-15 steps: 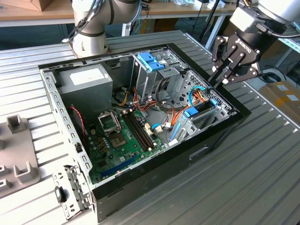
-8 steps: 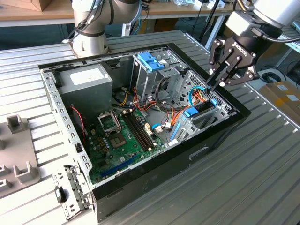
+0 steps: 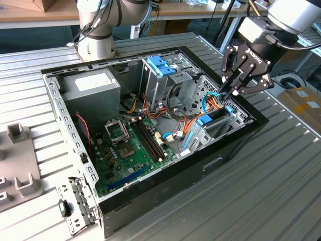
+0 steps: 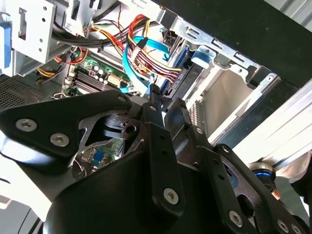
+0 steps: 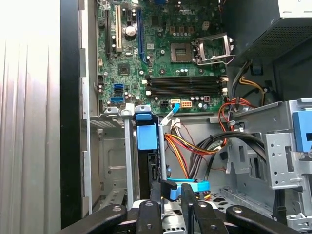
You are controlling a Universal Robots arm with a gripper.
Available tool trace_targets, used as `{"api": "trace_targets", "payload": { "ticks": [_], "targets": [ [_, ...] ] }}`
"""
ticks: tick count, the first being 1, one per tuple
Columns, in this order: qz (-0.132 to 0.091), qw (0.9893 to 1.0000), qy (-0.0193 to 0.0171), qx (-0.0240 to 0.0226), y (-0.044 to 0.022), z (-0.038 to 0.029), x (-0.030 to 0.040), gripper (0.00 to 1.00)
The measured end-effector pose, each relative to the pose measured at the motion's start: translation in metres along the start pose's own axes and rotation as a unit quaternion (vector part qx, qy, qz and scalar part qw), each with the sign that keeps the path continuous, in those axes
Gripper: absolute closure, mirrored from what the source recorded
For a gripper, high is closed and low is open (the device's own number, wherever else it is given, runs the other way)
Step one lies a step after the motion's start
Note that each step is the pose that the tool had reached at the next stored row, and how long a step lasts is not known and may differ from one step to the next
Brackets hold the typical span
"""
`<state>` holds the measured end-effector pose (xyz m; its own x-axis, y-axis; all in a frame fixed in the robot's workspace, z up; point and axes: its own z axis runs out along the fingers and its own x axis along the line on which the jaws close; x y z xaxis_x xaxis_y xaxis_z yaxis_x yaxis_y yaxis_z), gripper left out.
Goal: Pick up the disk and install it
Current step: 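Insert the first disk wire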
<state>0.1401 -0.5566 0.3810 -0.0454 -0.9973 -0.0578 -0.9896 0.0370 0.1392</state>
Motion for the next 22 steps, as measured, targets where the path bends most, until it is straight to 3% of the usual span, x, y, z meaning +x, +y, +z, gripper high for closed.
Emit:
{"api": "trace_targets", "payload": {
  "ticks": [16, 19, 21, 22],
  "targets": [
    [0.0, 1.0, -0.0001, 0.0, -0.0002, 0.0027, 0.0002, 0.69],
    [0.0, 1.0, -0.0002, 0.0, -0.0002, 0.0027, 0.0002, 0.77],
    [0.0, 1.0, -0.0002, 0.0, -0.0002, 0.0027, 0.0002, 0.89],
    [0.0, 1.0, -0.0002, 0.0, -0.0001, 0.0027, 0.0002, 0.89]
  ]
}}
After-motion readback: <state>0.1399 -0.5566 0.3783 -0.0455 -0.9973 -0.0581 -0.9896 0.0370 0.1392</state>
